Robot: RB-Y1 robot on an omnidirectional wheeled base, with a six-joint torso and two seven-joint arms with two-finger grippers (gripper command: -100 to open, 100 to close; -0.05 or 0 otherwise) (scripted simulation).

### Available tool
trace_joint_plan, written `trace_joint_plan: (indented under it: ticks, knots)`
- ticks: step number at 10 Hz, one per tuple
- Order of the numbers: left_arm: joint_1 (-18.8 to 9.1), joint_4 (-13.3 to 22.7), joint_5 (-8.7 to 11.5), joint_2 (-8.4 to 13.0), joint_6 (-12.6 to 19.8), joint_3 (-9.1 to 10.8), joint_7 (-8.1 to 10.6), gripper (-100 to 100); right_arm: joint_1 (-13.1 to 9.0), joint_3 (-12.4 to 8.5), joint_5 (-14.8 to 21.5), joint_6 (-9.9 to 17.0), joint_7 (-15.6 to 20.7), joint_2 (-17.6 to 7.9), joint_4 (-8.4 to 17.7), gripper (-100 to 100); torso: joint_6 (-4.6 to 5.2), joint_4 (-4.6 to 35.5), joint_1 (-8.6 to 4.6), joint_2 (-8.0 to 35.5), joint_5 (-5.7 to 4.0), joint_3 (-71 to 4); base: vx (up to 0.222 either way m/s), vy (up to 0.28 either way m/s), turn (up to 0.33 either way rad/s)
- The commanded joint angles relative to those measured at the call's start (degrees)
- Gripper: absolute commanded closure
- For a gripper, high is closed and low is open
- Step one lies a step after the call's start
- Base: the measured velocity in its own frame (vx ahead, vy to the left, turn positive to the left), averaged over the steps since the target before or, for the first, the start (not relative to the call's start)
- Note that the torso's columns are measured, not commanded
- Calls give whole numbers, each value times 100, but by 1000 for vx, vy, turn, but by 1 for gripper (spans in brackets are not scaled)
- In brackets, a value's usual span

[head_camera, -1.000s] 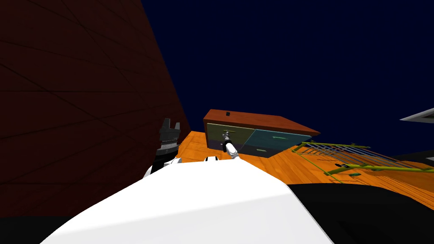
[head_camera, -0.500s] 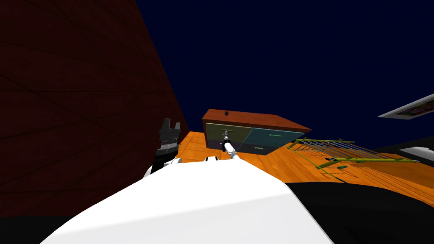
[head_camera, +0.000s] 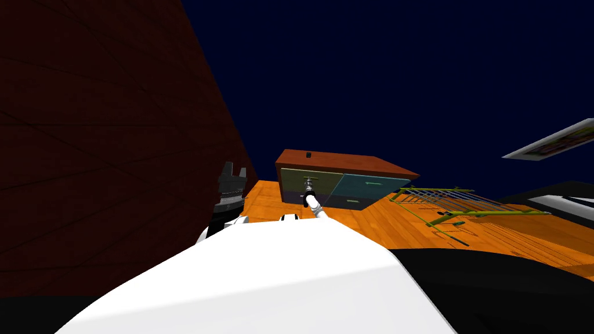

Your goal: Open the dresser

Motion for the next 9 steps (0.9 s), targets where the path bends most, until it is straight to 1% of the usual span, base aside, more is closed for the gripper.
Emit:
trace_joint_plan:
  ticks: [1, 3, 5, 6, 7, 9]
  knots:
    - [0, 0, 0, 0, 0, 0, 0, 0, -12, -9, -18, -48, 46, 15, -20, 100, 0, 0, 0, 1, 0, 0, -92, 21, -60]
    - [-2, 0, 0, -1, 0, -1, 0, 0, -23, -17, -36, -96, 91, 31, -40, 100, -1, 10, 13, 34, 3, 22, -150, 42, -37]
    - [-2, 0, 0, -1, 0, -1, 0, 0, -35, -26, -54, -144, 137, 46, -59, 100, 0, 5, -5, 16, -1, 10, -176, 17, -37]
    - [-2, 0, 0, 0, 0, 0, 0, 0, -30, -22, -47, -121, 113, 39, -52, 100, 1, 2, -6, 6, -2, 4, -86, 8, -9]
    - [-1, 0, 0, 0, 0, 0, 0, 0, 51, 32, 112, 32, 108, 29, -76, -100, 0, -6, -5, -26, -1, -14, 25, 9, 43]
    - [1, 0, 0, 0, 0, 0, 0, 0, 142, 94, 292, 217, 92, 18, -99, -100, 0, -13, 0, -45, 0, -28, 85, 4, 49]
